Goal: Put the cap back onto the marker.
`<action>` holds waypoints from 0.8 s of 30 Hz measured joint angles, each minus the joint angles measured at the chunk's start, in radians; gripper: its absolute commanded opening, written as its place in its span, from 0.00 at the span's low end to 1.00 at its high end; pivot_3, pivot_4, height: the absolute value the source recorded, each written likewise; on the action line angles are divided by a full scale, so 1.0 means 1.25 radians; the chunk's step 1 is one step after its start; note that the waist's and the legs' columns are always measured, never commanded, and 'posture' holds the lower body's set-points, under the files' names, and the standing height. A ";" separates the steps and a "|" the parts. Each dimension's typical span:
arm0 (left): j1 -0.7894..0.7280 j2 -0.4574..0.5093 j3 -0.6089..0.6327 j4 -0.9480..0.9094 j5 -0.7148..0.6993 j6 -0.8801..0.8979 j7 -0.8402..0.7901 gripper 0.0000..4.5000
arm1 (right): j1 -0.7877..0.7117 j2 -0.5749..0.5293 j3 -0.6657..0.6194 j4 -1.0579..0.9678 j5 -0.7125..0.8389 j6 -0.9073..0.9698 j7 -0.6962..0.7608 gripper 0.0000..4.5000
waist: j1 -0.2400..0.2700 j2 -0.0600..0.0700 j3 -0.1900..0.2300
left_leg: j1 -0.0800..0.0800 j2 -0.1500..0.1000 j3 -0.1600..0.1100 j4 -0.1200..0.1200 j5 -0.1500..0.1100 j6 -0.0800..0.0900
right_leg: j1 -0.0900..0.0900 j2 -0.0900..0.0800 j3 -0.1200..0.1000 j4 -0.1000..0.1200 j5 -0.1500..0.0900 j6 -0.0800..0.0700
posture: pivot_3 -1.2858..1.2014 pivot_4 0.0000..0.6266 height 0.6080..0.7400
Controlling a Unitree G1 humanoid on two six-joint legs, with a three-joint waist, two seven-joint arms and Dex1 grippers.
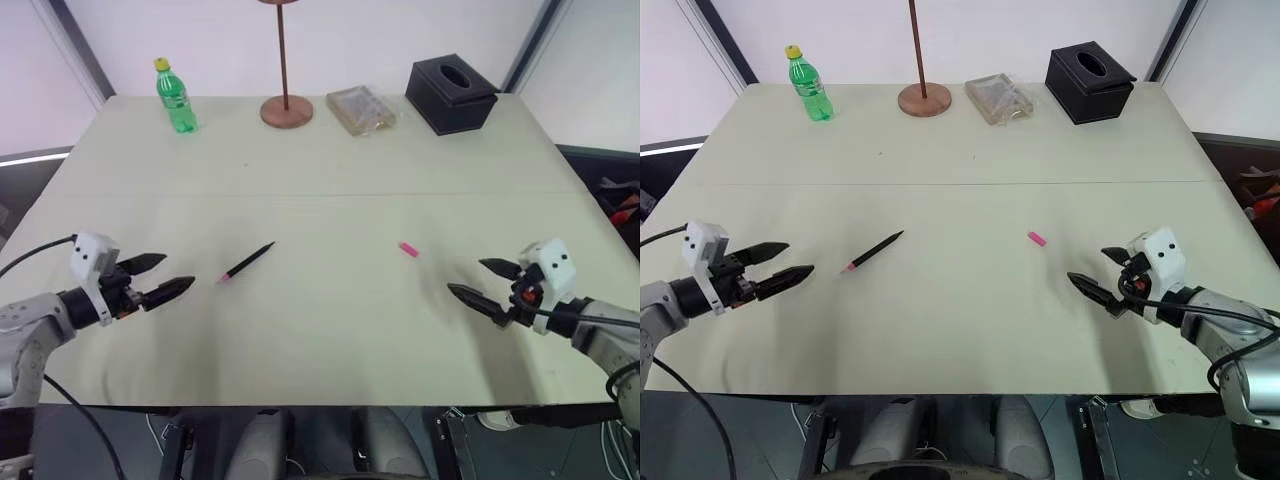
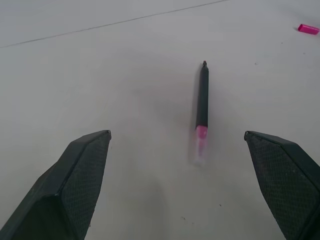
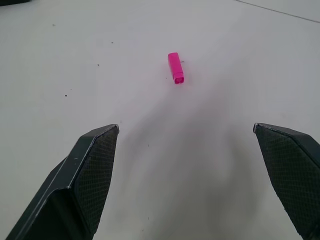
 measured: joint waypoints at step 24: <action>0.000 -0.001 0.000 0.000 0.018 -0.022 0.010 1.00 | -0.003 0.000 0.004 0.001 -0.003 -0.020 -0.001 0.99 | 0.000 0.000 0.000 | 0.000 0.000 0.000 0.000 0.000 0.000 | 0.000 0.000 0.000 0.000 0.000 0.000 | 0.52 0.24 1.00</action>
